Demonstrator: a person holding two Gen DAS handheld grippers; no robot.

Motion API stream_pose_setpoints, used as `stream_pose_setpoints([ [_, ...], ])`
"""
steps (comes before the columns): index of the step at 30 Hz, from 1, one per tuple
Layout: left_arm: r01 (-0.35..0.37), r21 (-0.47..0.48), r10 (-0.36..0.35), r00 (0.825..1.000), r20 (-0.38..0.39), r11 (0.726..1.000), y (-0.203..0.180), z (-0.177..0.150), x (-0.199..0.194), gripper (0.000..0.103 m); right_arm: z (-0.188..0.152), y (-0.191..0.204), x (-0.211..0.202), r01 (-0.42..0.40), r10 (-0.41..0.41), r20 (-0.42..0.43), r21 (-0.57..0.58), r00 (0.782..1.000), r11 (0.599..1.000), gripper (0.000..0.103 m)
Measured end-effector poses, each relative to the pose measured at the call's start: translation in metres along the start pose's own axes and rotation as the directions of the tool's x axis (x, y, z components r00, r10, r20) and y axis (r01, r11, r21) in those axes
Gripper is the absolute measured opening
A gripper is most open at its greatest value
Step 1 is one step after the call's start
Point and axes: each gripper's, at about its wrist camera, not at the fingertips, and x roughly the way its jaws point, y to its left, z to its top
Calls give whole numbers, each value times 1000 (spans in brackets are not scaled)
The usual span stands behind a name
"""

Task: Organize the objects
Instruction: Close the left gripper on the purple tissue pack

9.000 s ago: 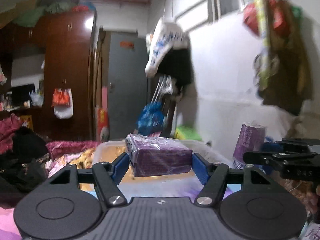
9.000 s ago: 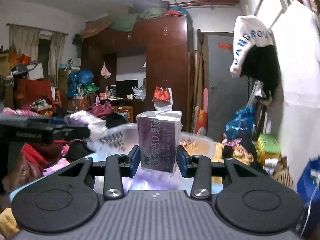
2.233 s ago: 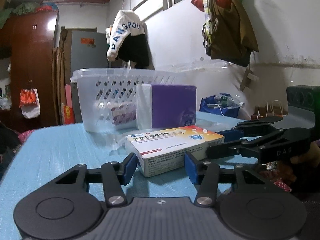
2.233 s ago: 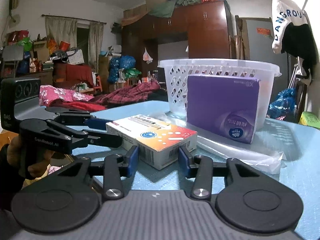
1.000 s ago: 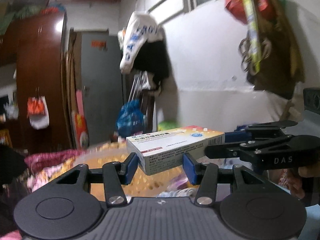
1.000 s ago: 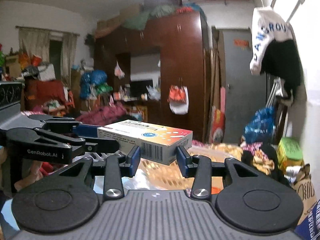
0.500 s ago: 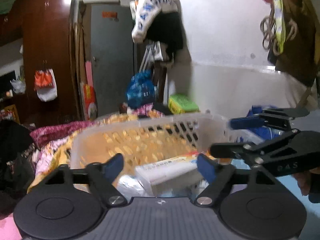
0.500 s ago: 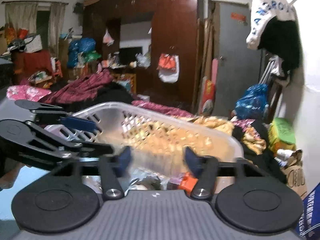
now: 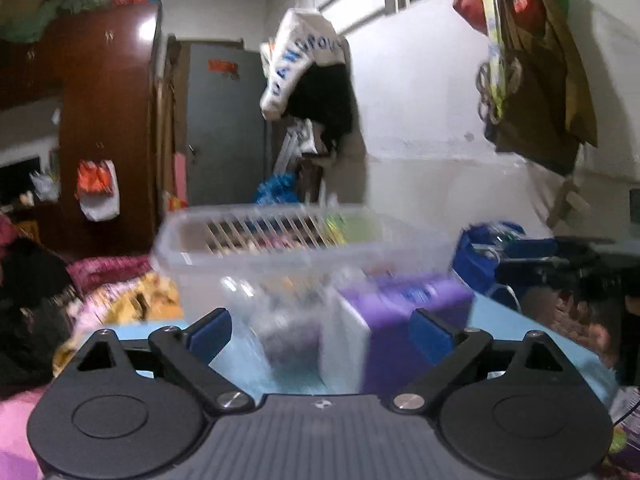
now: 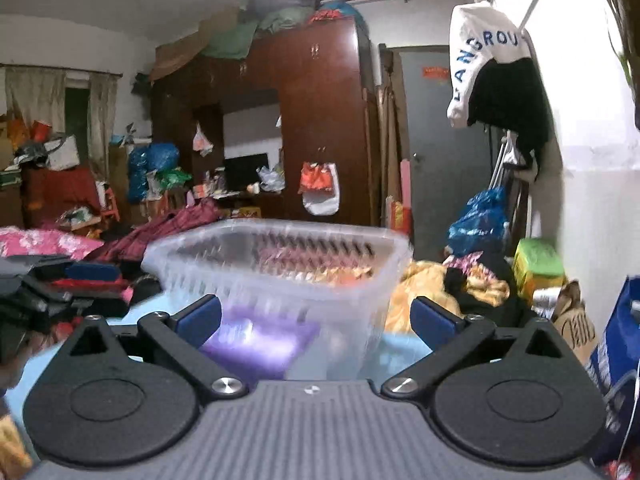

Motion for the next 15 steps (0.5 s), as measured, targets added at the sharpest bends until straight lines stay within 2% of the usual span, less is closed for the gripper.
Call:
stream_pose_setpoints([
  [5,17,22,-15,998,-56,1000,-5,-7,26,97,-22,-1,19,-63,63,-81,2,995,998,103],
  [9,57,21,-55,994,-90,998,-6,-13,39,93,-16,-2,34,-86,86,-99,2,991,996,103],
  [11,53,24,-50,994,-94,998,-8,-14,44,84,-13,2,37,-92,91,-109,-12,990,996,99],
  [15,63,28,-60,994,-89,998,-14,-14,47,82,-13,8,43,-83,75,-132,-62,988,995,90],
])
